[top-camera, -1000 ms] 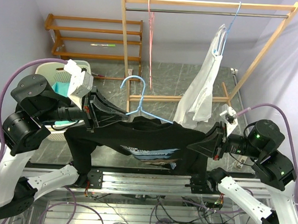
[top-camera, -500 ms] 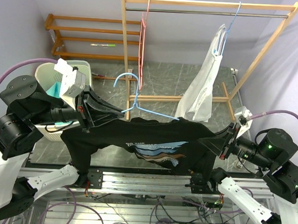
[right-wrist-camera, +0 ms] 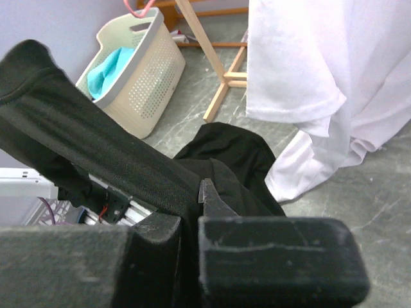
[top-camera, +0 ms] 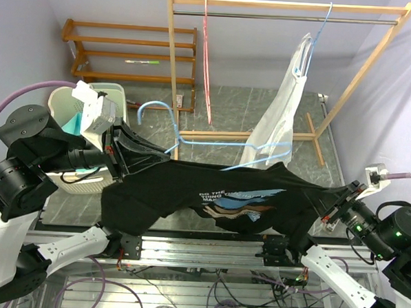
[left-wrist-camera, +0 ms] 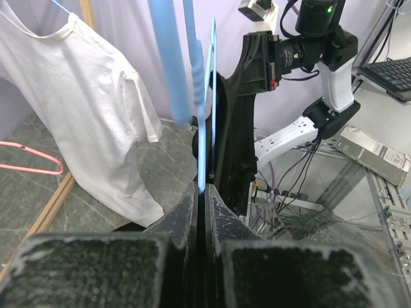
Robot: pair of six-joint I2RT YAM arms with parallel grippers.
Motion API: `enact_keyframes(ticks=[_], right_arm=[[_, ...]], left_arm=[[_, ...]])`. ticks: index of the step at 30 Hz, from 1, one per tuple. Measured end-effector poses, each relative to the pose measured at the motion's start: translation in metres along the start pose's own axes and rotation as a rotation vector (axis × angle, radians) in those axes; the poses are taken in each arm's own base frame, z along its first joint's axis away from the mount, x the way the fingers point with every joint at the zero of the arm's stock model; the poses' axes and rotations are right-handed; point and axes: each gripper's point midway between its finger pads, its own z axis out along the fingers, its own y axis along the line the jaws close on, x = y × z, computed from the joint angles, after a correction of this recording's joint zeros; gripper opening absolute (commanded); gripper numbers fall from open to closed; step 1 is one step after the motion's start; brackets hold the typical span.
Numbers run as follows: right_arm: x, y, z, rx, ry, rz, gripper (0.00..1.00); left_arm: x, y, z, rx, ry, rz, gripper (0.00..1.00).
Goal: Remove the t-shirt from the hanger
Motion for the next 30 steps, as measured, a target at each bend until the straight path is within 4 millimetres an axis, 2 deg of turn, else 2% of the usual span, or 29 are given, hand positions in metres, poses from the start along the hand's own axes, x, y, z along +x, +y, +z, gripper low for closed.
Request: enact_keyframes(ticks=[5, 6, 9, 10, 11, 14, 18, 21, 25, 28, 30], right_arm=[[0.02, -0.007, 0.005, 0.013, 0.047, 0.052, 0.0], [0.026, -0.006, 0.007, 0.001, 0.067, 0.056, 0.05], [0.043, 0.006, 0.014, -0.081, 0.132, 0.054, 0.35], [0.046, 0.012, 0.014, -0.114, 0.145, 0.054, 0.4], [0.048, 0.018, 0.014, -0.156, 0.158, 0.048, 0.44], [0.047, 0.044, 0.007, -0.302, 0.183, 0.024, 0.47], [0.029, 0.078, -0.012, -0.49, 0.183, -0.023, 0.46], [0.007, 0.104, -0.034, -0.631, 0.151, -0.073, 0.43], [-0.024, 0.127, -0.06, -0.746, 0.086, -0.142, 0.42], [-0.041, 0.136, -0.066, -0.779, 0.05, -0.185, 0.43], [-0.047, 0.138, -0.058, -0.777, 0.053, -0.203, 0.45]], left_arm=[[-0.003, -0.001, -0.001, -0.002, -0.01, -0.007, 0.07], [-0.004, -0.002, -0.001, 0.0, -0.015, -0.009, 0.07], [-0.005, -0.001, 0.0, 0.002, -0.026, -0.012, 0.07], [-0.005, -0.001, 0.001, 0.002, -0.029, -0.012, 0.07], [-0.004, 0.0, 0.002, 0.002, -0.028, -0.016, 0.07], [0.004, 0.006, 0.008, -0.001, -0.011, -0.028, 0.07], [0.031, 0.022, 0.022, -0.011, 0.056, -0.064, 0.07], [0.053, 0.031, 0.03, -0.01, 0.11, -0.092, 0.07], [0.083, 0.039, 0.04, 0.012, 0.193, -0.138, 0.07], [0.098, 0.037, 0.042, 0.053, 0.238, -0.158, 0.07], [0.105, 0.033, 0.042, 0.088, 0.259, -0.169, 0.07]])
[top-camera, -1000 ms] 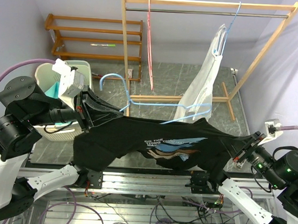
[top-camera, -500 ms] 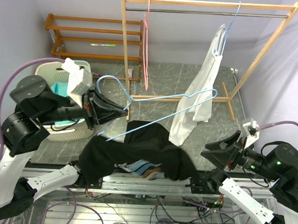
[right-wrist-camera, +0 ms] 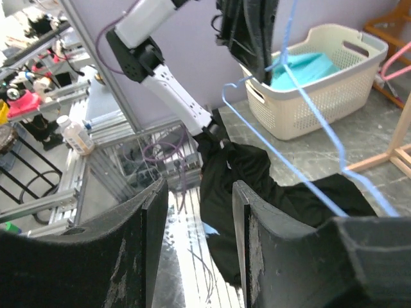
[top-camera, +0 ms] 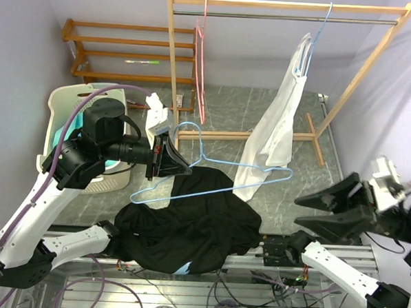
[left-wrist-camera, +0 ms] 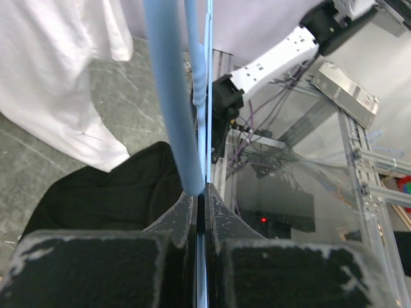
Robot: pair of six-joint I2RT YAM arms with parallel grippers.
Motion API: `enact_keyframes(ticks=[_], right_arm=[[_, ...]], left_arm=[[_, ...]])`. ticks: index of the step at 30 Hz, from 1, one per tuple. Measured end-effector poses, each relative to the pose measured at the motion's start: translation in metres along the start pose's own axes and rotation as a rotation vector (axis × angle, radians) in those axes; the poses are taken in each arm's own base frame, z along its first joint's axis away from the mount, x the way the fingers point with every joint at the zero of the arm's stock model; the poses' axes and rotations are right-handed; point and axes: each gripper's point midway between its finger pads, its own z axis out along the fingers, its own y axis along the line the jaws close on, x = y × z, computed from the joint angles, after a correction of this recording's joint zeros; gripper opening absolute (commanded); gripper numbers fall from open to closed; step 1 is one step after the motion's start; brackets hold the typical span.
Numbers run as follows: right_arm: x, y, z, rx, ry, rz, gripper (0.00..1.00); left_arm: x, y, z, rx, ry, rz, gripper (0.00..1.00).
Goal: Remove the t-shirt from the hanger
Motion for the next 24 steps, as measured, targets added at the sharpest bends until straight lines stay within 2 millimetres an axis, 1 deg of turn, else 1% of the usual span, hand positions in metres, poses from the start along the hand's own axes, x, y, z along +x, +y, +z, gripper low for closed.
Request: enact_keyframes(ticks=[4, 5, 8, 11, 15, 19, 24], right_arm=[[0.008, -0.027, 0.027, 0.025, 0.079, 0.028, 0.46], [0.014, -0.039, 0.039, 0.034, 0.116, 0.048, 0.46], [0.025, -0.058, 0.058, 0.044, 0.18, 0.082, 0.46], [0.031, -0.073, 0.075, 0.043, 0.223, 0.099, 0.46], [0.033, -0.082, 0.088, 0.031, 0.241, 0.1, 0.46], [0.035, -0.085, 0.094, 0.011, 0.244, 0.09, 0.46], [0.048, -0.085, 0.098, -0.029, 0.267, 0.107, 0.45]], left_arm=[[0.007, -0.009, 0.001, 0.066, 0.023, 0.001, 0.07], [0.008, -0.012, 0.001, 0.084, 0.026, 0.005, 0.07], [0.01, -0.016, 0.0, 0.11, 0.031, 0.011, 0.07], [0.012, -0.018, 0.0, 0.123, 0.038, 0.013, 0.07], [0.013, -0.02, -0.001, 0.137, 0.039, 0.013, 0.07], [0.014, -0.021, -0.001, 0.142, 0.04, 0.013, 0.07], [0.013, -0.024, -0.004, 0.142, 0.033, 0.019, 0.07]])
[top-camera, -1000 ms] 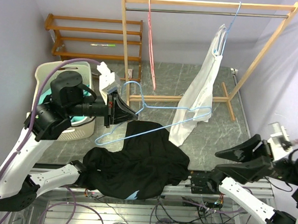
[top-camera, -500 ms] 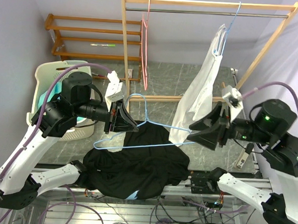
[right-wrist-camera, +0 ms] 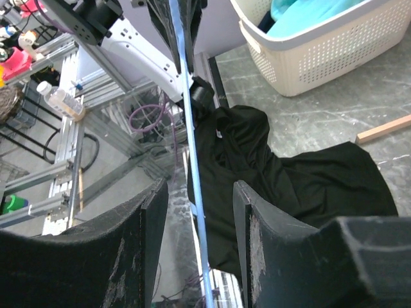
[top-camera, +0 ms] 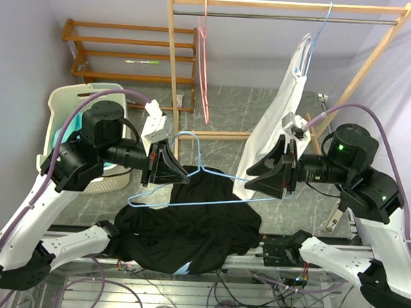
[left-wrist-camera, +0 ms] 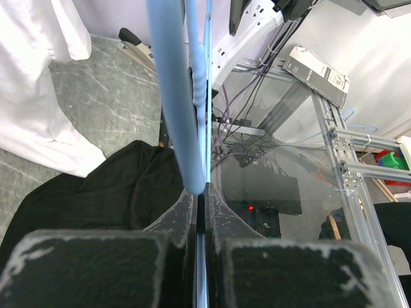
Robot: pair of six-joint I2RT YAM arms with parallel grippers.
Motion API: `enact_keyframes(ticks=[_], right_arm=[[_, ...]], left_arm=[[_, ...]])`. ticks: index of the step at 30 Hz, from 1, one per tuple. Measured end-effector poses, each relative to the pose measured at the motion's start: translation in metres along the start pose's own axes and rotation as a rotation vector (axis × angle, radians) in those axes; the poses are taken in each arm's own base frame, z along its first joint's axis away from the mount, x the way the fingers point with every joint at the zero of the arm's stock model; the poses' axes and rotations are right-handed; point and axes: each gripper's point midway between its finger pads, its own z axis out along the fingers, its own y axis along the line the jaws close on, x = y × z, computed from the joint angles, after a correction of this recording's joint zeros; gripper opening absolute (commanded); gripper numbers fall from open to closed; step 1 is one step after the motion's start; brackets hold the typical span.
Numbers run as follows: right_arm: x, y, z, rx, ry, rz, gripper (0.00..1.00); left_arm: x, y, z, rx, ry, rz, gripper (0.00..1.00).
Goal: Remove the t-shirt from the hanger
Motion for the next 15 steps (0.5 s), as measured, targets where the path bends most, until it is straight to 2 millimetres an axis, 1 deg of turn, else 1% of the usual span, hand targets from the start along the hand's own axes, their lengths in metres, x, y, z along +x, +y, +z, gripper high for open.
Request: enact_keyframes(ticks=[2, 3, 4, 5, 8, 9, 10, 12, 15], right_arm=[[0.005, 0.0, 0.001, -0.01, 0.01, 0.008, 0.44], [0.007, 0.0, 0.002, -0.013, 0.014, 0.012, 0.42], [0.009, 0.0, 0.003, -0.019, 0.019, 0.016, 0.38], [0.011, 0.0, 0.003, -0.026, 0.022, 0.018, 0.32], [0.017, 0.003, 0.004, -0.053, 0.033, 0.023, 0.07], [0.018, 0.004, 0.004, -0.059, 0.035, 0.025, 0.0], [0.019, 0.004, 0.004, -0.062, 0.037, 0.027, 0.0], [0.019, 0.005, 0.004, -0.064, 0.039, 0.03, 0.0], [0.018, 0.002, 0.002, -0.033, 0.037, 0.032, 0.0]], left_arm=[[-0.001, -0.001, -0.001, 0.0, -0.005, 0.003, 0.07], [-0.002, -0.002, -0.001, 0.0, -0.008, 0.004, 0.07], [-0.003, -0.003, -0.001, 0.0, -0.012, 0.005, 0.07], [-0.004, -0.003, -0.002, 0.0, -0.015, 0.007, 0.07], [-0.005, -0.003, -0.002, 0.001, -0.021, 0.006, 0.07], [-0.006, -0.003, -0.002, 0.0, -0.022, 0.004, 0.07], [-0.006, -0.003, -0.002, -0.001, -0.024, 0.003, 0.08], [-0.007, -0.001, -0.002, -0.013, -0.026, -0.001, 0.21], [-0.008, 0.007, -0.002, -0.063, -0.032, -0.006, 0.34]])
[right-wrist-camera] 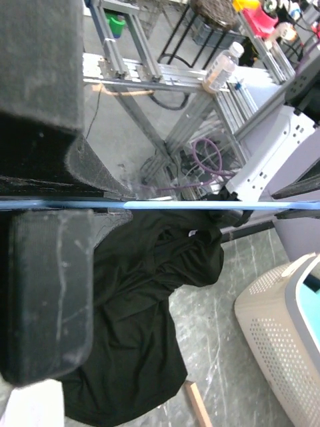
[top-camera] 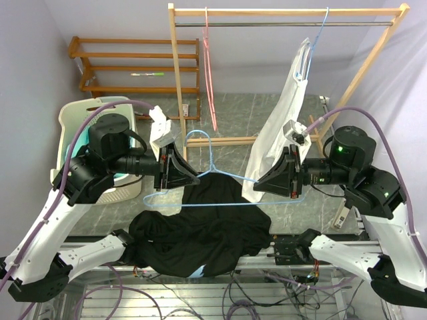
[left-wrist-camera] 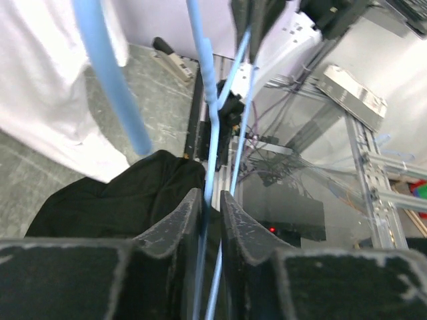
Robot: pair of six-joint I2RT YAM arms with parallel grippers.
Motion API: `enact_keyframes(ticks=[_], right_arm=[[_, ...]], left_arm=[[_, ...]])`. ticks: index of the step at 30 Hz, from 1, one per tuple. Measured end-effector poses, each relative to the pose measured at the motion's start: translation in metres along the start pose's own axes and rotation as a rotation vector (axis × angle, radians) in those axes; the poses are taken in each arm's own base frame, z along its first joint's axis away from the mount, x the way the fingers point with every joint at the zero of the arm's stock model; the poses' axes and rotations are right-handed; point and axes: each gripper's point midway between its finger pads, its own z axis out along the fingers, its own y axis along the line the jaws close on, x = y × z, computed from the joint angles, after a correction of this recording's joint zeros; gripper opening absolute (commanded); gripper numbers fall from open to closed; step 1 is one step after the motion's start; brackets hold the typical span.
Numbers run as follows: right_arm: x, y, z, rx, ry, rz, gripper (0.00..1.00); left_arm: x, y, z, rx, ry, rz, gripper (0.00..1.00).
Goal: Remove the t-shirt from the hanger
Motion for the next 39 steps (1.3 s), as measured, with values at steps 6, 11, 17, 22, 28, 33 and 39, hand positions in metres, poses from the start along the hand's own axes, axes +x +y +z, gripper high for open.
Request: enact_keyframes(ticks=[6, 11, 17, 22, 28, 33, 39], right_arm=[[-0.001, 0.0, -0.02, 0.115, -0.008, 0.007, 0.0], [0.002, 0.011, -0.053, 0.226, -0.053, -0.005, 0.0], [0.007, -0.01, -0.079, 0.444, -0.066, 0.046, 0.0], [0.019, -0.061, -0.079, 0.674, 0.012, 0.141, 0.0], [-0.003, -0.11, -0.078, 0.878, -0.029, 0.147, 0.0], [-0.057, -0.131, -0.076, 0.952, -0.203, 0.082, 0.0], [-0.11, -0.15, -0.067, 0.981, -0.397, 0.004, 0.0]], left_arm=[[-0.007, 0.024, -0.016, -0.23, -0.054, 0.01, 0.52], [-0.011, 0.03, -0.062, -0.489, -0.197, 0.02, 0.58], [0.001, 0.032, -0.117, -0.728, -0.385, -0.006, 0.57], [0.036, 0.061, -0.132, -0.899, -0.405, -0.099, 0.56], [0.083, 0.089, -0.139, -1.037, -0.376, -0.189, 0.56], [0.102, 0.095, -0.147, -1.092, -0.397, -0.215, 0.57], [0.104, 0.097, -0.153, -1.121, -0.431, -0.227, 0.56]])
